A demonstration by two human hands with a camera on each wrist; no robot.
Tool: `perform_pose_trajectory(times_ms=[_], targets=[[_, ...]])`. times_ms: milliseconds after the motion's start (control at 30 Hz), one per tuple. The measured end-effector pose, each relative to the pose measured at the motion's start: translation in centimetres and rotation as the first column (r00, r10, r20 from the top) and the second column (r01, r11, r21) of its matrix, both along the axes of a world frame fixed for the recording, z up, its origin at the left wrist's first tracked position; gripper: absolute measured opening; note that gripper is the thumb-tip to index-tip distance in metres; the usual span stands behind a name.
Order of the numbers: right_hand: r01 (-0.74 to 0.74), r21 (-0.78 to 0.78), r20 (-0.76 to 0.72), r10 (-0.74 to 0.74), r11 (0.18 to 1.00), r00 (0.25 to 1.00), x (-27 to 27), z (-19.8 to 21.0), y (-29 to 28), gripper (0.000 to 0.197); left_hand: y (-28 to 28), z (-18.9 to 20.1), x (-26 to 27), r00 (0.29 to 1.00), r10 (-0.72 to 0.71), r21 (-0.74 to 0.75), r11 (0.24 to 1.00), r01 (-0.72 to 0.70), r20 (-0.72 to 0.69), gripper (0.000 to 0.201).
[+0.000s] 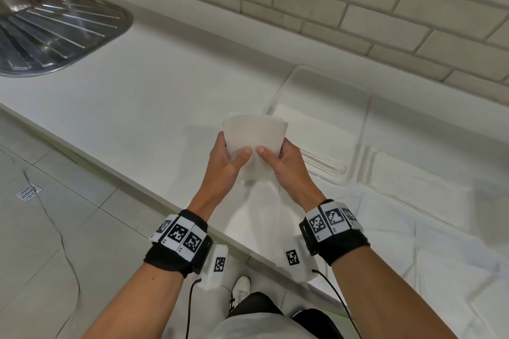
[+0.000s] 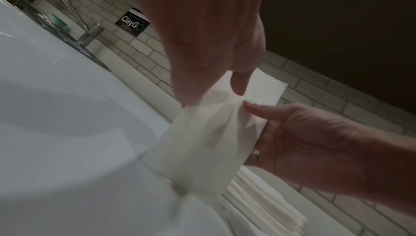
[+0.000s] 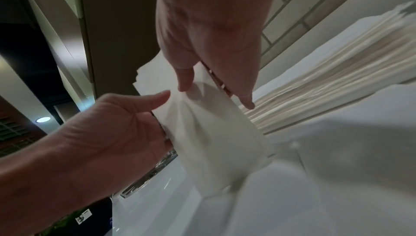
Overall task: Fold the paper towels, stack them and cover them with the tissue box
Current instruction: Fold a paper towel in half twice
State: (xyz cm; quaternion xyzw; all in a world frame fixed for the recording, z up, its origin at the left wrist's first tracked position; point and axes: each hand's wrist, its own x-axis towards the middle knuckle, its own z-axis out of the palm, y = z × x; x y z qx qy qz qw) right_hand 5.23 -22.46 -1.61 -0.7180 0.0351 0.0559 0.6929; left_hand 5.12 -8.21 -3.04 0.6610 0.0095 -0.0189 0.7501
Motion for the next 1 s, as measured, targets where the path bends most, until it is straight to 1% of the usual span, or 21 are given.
perform_pose_trajectory(times_ms=[67, 167, 267, 300, 367, 433, 467, 500, 567, 600, 667, 733, 767, 800, 833, 900, 967, 1000], targets=[[-0.006, -0.028, 0.008, 0.006, 1.0, 1.0, -0.1, 0.4, 0.0, 0.019, -0.2, 0.1, 0.0, 1.0, -0.005, 0.047, 0.999, 0.005, 0.016, 0.037], [0.02, -0.036, 0.043, -0.019, 0.999, 0.999, 0.2, 1.7, -0.8, 0.016, 0.2, 1.2, 0.7, 0.995, -0.002, 0.191, 0.981, -0.016, 0.096, 0.028], [-0.012, -0.03, 0.109, 0.015, 0.999, 0.994, 0.9, 3.8, -2.1, 0.012, 1.1, 2.6, 1.7, 0.991, -0.066, 0.334, 0.942, 0.025, 0.114, 0.022], [-0.046, -0.049, 0.109, 0.052, 0.998, 0.993, 1.2, 4.3, -2.3, 0.014, 1.2, 3.0, 2.1, 0.988, -0.103, 0.385, 0.922, 0.053, 0.111, 0.019], [-0.125, -0.136, 0.086, 0.137, 0.983, 0.987, 1.6, 4.7, -2.6, 0.015, 1.0, 3.6, 2.6, 0.978, -0.181, 0.472, 0.875, 0.111, 0.105, 0.014], [-0.128, -0.222, 0.072, 0.148, 0.966, 0.986, 1.9, 4.6, -3.0, 0.006, 0.9, 3.9, 3.0, 0.972, -0.223, 0.522, 0.839, 0.155, 0.069, 0.011], [-0.098, -0.238, 0.069, 0.117, 0.966, 0.991, 1.9, 4.4, -3.4, 0.006, 1.2, 3.9, 3.2, 0.972, -0.232, 0.513, 0.84, 0.179, 0.041, 0.011], [-0.062, -0.219, 0.056, 0.076, 0.974, 0.995, 1.9, 4.2, -3.8, 0.008, 1.7, 3.8, 3.4, 0.972, -0.235, 0.481, 0.853, 0.202, 0.008, 0.01], [0.01, -0.111, 0.01, -0.009, 0.994, 1.0, 1.7, 3.8, -5.0, 0.009, 3.3, 3.4, 3.7, 0.979, -0.195, 0.365, 0.909, 0.203, -0.058, 0.014], [0.047, -0.041, -0.015, -0.047, 0.998, 0.999, 1.6, 3.5, -5.5, 0.013, 4.2, 2.9, 3.8, 0.984, -0.153, 0.283, 0.943, 0.173, -0.09, 0.017], [0.108, 0.136, -0.07, -0.099, 0.985, 0.993, 1.2, 2.9, -6.0, 0.019, 5.5, 1.9, 3.8, 0.986, -0.083, 0.064, 0.994, 0.093, -0.146, 0.024], [0.139, 0.272, -0.112, -0.112, 0.952, 0.987, 0.8, 2.3, -6.0, 0.018, 5.7, 1.0, 3.4, 0.979, -0.071, -0.148, 0.988, 0.043, -0.19, 0.036], [0.138, 0.296, -0.126, -0.104, 0.945, 0.987, 0.7, 2.0, -5.8, 0.017, 5.5, 0.6, 3.2, 0.975, -0.068, -0.2, 0.979, 0.026, -0.209, 0.041], [0.126, 0.28, -0.133, -0.091, 0.952, 0.987, 0.5, 1.5, -5.6, 0.018, 5.2, 0.3, 3.0, 0.972, -0.061, -0.21, 0.978, 0.012, -0.228, 0.045], [0.11, 0.228, -0.137, -0.08, 0.967, 0.987, 0.4, 1.0, -5.3, 0.019, 4.9, 0.2, 2.8, 0.97, -0.048, -0.181, 0.984, 0.004, -0.237, 0.045], [0.098, 0.095, -0.155, -0.083, 0.991, 0.984, 0.3, -0.1, -5.1, 0.026, 4.7, 0.1, 2.5, 0.976, -0.008, -0.063, 0.998, -0.006, -0.216, 0.035], [0.11, 0.026, -0.172, -0.104, 0.994, 0.98, 0.2, -1.1, -4.7, 0.027, 4.7, -0.1, 2.3, 0.986, 0.035, 0.035, 0.999, -0.03, -0.161, 0.024], [0.12, 0.011, -0.167, -0.117, 0.993, 0.979, 0.2, -1.5, -4.5, 0.026, 4.7, -0.2, 2.3, 0.99, 0.049, 0.058, 0.997, -0.042, -0.134, 0.022]])
